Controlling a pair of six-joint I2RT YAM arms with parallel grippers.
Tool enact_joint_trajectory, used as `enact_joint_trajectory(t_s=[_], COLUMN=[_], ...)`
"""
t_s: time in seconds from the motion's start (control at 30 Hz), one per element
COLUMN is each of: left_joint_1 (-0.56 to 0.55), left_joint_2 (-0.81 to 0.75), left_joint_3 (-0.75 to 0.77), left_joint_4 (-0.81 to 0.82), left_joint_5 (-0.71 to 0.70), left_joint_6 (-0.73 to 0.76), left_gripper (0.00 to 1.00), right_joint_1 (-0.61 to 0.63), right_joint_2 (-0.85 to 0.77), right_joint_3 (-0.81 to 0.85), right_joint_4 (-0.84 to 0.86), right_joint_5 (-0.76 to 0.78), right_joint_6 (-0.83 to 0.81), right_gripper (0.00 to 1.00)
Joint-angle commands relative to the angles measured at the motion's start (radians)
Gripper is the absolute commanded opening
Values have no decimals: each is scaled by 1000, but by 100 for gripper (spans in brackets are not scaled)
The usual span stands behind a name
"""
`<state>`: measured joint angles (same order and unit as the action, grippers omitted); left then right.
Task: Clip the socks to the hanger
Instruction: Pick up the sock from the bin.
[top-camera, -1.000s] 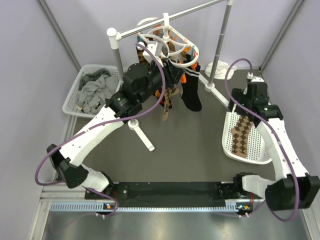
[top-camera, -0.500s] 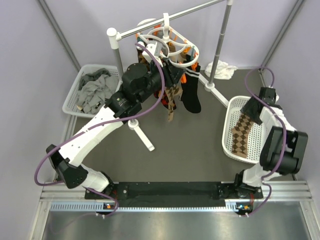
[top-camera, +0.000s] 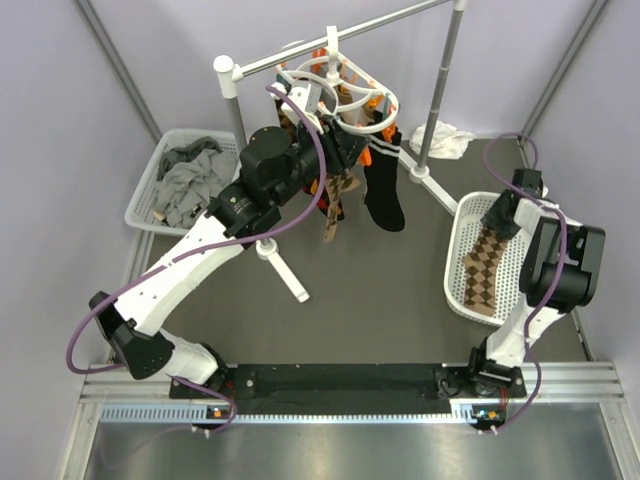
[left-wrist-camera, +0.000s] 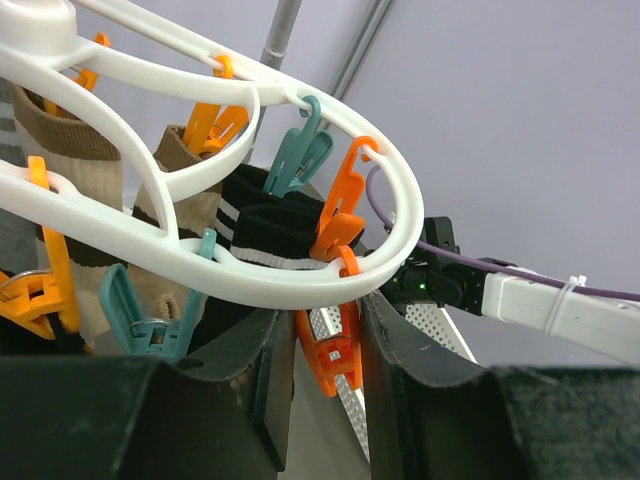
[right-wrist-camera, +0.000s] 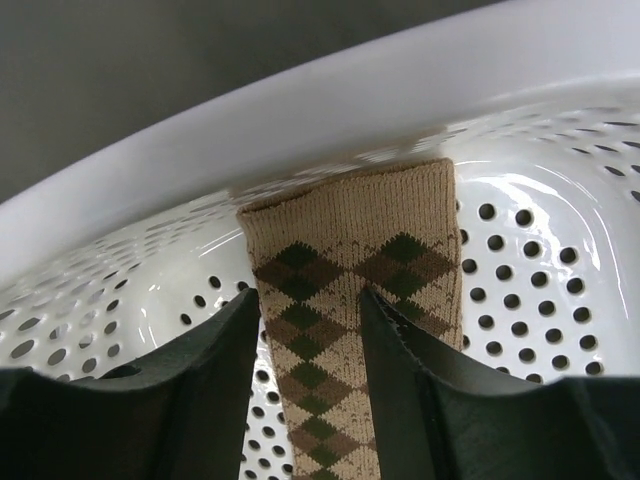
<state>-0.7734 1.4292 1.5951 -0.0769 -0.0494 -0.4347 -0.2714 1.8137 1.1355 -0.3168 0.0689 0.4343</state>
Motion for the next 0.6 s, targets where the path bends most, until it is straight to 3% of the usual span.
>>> enact_joint_trajectory(t_s=[0.0,0.23,0.57], left_joint_1=[2,2,2], left_joint_2=[-7,5,11], left_joint_3=[3,6,5], left_joint_4=[39,43,35], left_joint_5=[-15,-20,-20], left_joint_6=[7,-1,-12], left_gripper=[0,0,0], right_joint_1=[0,17,81], right_joint_2=[26,48,102], right_joint_3=[-13,-3,61], right_joint_4=[-19,-54,-146], right_joint_5=[34,25,72], right_joint_6=[-46,-98,-140], right_gripper=[45,23,25])
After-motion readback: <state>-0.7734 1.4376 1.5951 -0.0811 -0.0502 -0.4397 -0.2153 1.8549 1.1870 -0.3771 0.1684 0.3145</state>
